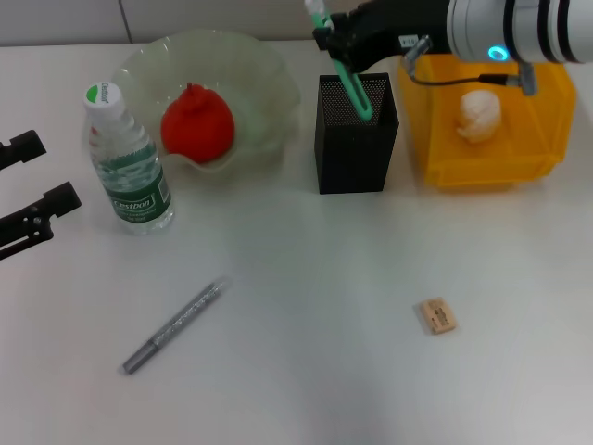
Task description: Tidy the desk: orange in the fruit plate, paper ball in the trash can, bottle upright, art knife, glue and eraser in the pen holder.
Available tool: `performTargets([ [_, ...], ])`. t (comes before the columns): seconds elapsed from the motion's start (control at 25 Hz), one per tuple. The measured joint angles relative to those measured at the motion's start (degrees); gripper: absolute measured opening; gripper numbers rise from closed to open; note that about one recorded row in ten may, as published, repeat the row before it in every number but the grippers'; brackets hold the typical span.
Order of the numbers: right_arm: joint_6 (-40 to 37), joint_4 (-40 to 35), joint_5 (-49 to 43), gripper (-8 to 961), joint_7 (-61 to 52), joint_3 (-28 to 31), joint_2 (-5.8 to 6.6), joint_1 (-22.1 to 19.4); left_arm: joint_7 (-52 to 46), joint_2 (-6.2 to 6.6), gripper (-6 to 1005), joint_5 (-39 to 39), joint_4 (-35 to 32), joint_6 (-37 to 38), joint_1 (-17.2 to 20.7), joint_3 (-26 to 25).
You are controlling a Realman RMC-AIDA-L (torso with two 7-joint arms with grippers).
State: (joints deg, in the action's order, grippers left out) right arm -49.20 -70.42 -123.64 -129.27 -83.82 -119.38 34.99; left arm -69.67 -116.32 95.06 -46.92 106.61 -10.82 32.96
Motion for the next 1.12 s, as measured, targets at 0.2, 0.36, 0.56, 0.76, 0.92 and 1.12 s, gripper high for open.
performTargets([
  [0.2, 0.4, 3.7, 3.9, 178, 3.4, 0.2, 0.03, 0.3, -0.1, -0.03, 758, 0.0, 0.0, 0.0, -0.2, 0.1],
  [0.36, 0.0, 4.4, 3.8, 182, 3.4, -0.1, 0.05, -0.2, -0.1, -0.04, 758, 0.0, 0.0, 0.0, -0.2, 0.1],
  [0.56, -2.3, 1.5, 3.3, 232, 2.5, 0.6, 0.18, -1.9, -0.1, -0.04, 758, 0.0, 0.0, 0.1, 0.2, 0.1],
  [0.76, -10.6, -7.3, -6.0, 448, -6.2, 1.4, 0.30, -2.7, -0.1, -0.05, 757, 0.0, 0.0, 0.4, 0.2, 0.1],
  [0.92, -28.2, -19.9, -17.0, 592, -17.4, 1.3, 0.23, -0.9, -0.2, 0.00, 757, 0.0, 0.0, 0.4, 0.3, 0.1],
  [1.12, -46.1, -26.4, -24.9, 591, -25.8, 0.9, 0.18, 3.9, 0.2, 0.00, 757, 0.0, 0.0, 0.4, 0.5, 0.4],
])
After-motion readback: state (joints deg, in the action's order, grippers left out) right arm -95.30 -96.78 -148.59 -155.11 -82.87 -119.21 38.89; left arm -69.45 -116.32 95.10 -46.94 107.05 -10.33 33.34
